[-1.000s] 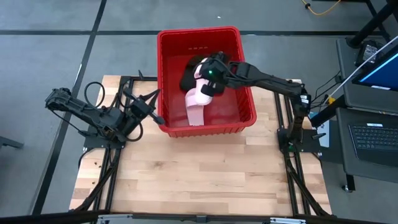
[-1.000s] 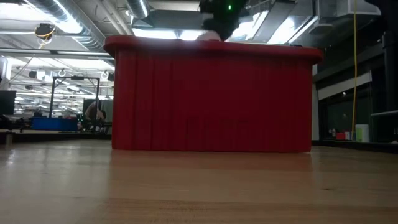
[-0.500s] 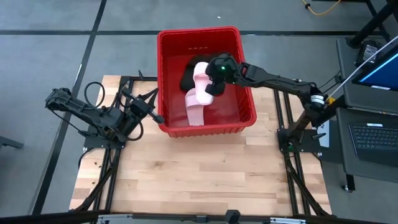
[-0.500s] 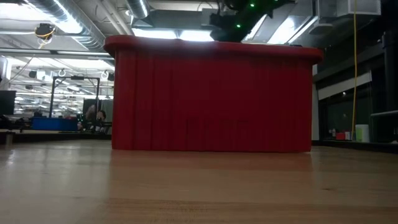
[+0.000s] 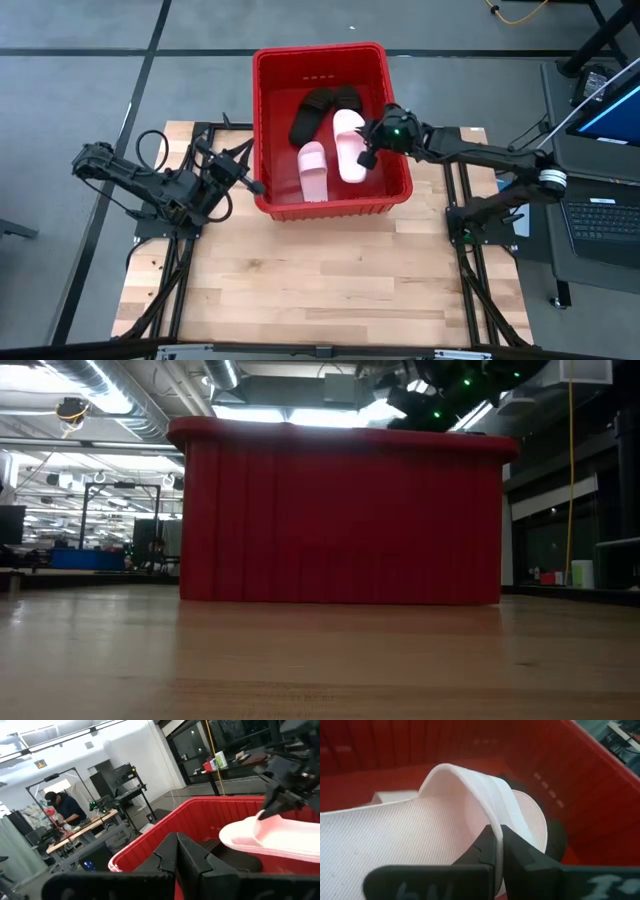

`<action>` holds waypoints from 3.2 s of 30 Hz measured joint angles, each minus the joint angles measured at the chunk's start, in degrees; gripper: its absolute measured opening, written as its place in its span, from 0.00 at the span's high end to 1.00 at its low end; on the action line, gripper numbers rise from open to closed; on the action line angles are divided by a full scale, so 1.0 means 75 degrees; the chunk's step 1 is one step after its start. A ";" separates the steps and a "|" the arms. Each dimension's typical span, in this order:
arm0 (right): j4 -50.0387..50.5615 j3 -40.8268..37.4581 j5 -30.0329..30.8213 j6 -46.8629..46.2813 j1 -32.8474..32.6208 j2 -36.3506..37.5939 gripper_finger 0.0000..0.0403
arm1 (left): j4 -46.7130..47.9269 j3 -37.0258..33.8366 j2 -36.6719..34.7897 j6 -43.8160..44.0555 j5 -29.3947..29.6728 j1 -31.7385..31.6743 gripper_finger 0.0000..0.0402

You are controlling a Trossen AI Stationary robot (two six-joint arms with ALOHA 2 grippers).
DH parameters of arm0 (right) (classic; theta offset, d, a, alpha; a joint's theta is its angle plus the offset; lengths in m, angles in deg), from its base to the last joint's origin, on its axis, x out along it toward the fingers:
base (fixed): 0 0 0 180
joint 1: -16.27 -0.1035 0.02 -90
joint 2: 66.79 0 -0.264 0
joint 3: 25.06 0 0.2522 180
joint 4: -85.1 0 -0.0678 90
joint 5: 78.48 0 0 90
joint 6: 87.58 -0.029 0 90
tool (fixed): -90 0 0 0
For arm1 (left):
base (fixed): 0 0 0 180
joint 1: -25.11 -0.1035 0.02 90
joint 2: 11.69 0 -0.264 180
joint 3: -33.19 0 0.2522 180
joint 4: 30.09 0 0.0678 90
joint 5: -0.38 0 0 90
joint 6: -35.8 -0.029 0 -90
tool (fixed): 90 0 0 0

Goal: Pick and place slides into bin
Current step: Put the pink slide in the red bin

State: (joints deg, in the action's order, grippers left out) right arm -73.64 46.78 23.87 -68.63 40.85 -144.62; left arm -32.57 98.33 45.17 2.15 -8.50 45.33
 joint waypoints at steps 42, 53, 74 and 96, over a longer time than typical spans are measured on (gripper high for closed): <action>-0.1220 -0.1549 -0.1666 0.0937 0.0245 -0.1063 0.97 | -0.0007 -0.0003 0.0000 0.0393 -0.0039 -0.0281 1.00; -0.1101 -0.1549 -0.1698 0.0934 0.0353 -0.1054 0.97 | -0.0004 -0.0003 0.0003 0.0324 -0.0039 -0.0281 1.00; -0.1136 -0.1549 -0.1666 0.0501 0.0356 -0.1054 0.84 | -0.0004 -0.0003 0.0003 0.0323 -0.0041 -0.0281 1.00; 0.0738 -0.0354 -0.1940 -0.0089 0.0361 -0.1057 0.65 | -0.0004 -0.0003 0.0003 0.0119 -0.0047 -0.0280 1.00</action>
State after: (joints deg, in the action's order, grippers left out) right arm -68.10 44.12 9.32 -69.30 43.56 -152.54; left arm -32.60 98.30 45.20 3.05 -8.85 43.23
